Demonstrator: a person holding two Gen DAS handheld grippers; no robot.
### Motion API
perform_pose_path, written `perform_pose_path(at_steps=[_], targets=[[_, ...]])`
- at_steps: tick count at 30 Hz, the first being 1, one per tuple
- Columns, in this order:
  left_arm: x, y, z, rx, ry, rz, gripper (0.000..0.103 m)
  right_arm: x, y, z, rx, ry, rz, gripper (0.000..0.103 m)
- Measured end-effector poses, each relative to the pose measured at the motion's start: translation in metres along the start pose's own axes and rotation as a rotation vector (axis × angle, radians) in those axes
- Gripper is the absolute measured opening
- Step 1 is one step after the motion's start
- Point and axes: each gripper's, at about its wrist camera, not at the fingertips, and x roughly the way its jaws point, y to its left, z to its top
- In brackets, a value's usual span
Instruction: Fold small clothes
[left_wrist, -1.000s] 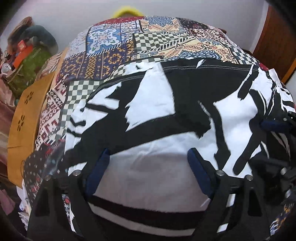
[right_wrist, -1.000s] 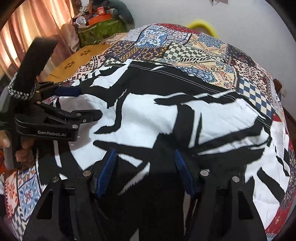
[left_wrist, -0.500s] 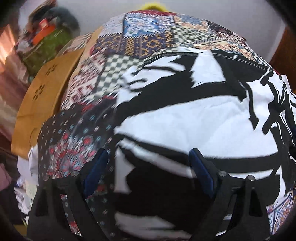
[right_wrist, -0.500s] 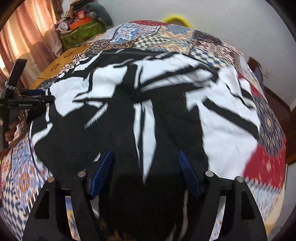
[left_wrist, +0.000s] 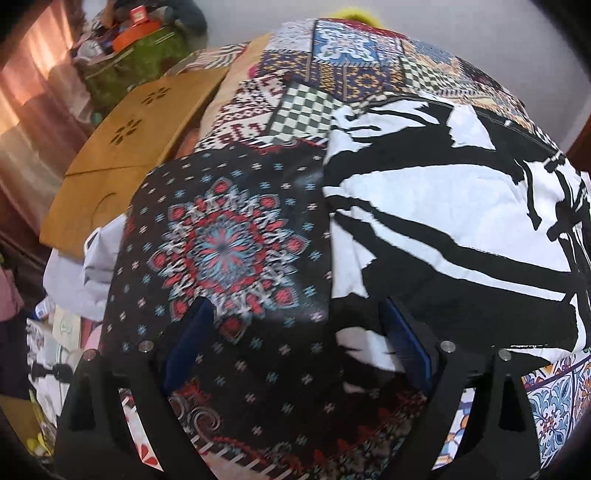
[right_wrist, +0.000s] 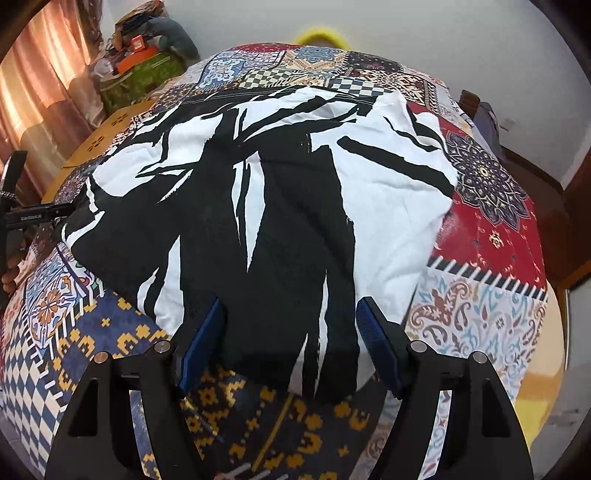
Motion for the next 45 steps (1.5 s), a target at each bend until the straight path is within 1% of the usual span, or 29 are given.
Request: perform_pose_path(at_steps=[3,6,10,14,16,18,21,24,25,30,33,36,38,39,40,41,43,44,45], targets=[[-0.01,0.007,-0.001,-0.04,0.004,0.007,0.092,-0.004,0.001,0.002,0.003,-0.002,-0.013,0.071],[-0.024,0.012,-0.002,-0.082,-0.008,-0.016,0.092,-0.015,0.007,0.009,-0.007,-0.035,-0.012,0.071],[-0.042,0.008,-0.009,-0.127,-0.009,-0.113,0.092,-0.03,0.024,0.027,-0.046,-0.112,-0.002,0.071],[-0.042,-0.006,-0.02,-0.154,0.048,-0.236,0.092,-0.027,0.044,0.041,-0.093,-0.142,0.007,0.073],[-0.038,-0.013,-0.025,-0.173,0.09,-0.3,0.092,-0.015,0.056,0.044,-0.123,-0.129,0.015,0.073],[-0.031,-0.019,-0.029,-0.196,0.131,-0.364,0.092,0.0,0.064,0.045,-0.143,-0.098,0.024,0.073],[-0.02,-0.025,-0.032,-0.256,0.203,-0.48,0.092,0.02,0.07,0.044,-0.165,-0.045,0.018,0.073],[-0.015,-0.03,-0.029,-0.293,0.196,-0.515,0.092,0.034,0.072,0.04,-0.175,-0.005,0.02,0.073],[-0.011,-0.031,-0.024,-0.306,0.193,-0.545,0.092,0.035,0.071,0.04,-0.169,0.001,0.028,0.073],[0.009,-0.033,-0.005,-0.367,0.155,-0.616,0.092,0.039,0.058,0.038,-0.108,0.037,0.107,0.074],[0.019,-0.03,0.012,-0.415,0.129,-0.653,0.091,0.039,0.059,0.036,-0.099,0.039,0.127,0.075],[0.023,-0.029,0.024,-0.441,0.099,-0.647,0.079,0.038,0.059,0.034,-0.094,0.037,0.136,0.076],[0.024,-0.031,0.032,-0.429,0.076,-0.613,0.066,0.036,0.059,0.033,-0.088,0.035,0.142,0.076],[0.024,-0.033,0.035,-0.412,0.066,-0.592,0.062,0.035,0.059,0.032,-0.085,0.034,0.146,0.076],[0.023,-0.036,0.038,-0.391,0.053,-0.555,0.05,0.035,0.06,0.031,-0.081,0.032,0.15,0.076],[0.023,-0.038,0.039,-0.373,0.044,-0.515,0.036,0.033,0.059,0.03,-0.076,0.028,0.157,0.076],[0.022,-0.04,0.04,-0.339,0.034,-0.446,0.02,0.028,0.056,0.028,-0.048,0.023,0.178,0.076],[0.021,-0.039,0.039,-0.333,0.029,-0.442,0.018,0.026,0.054,0.028,-0.031,0.019,0.185,0.073],[0.018,-0.036,0.038,-0.333,0.023,-0.44,0.017,0.022,0.05,0.027,-0.007,0.01,0.192,0.073]])
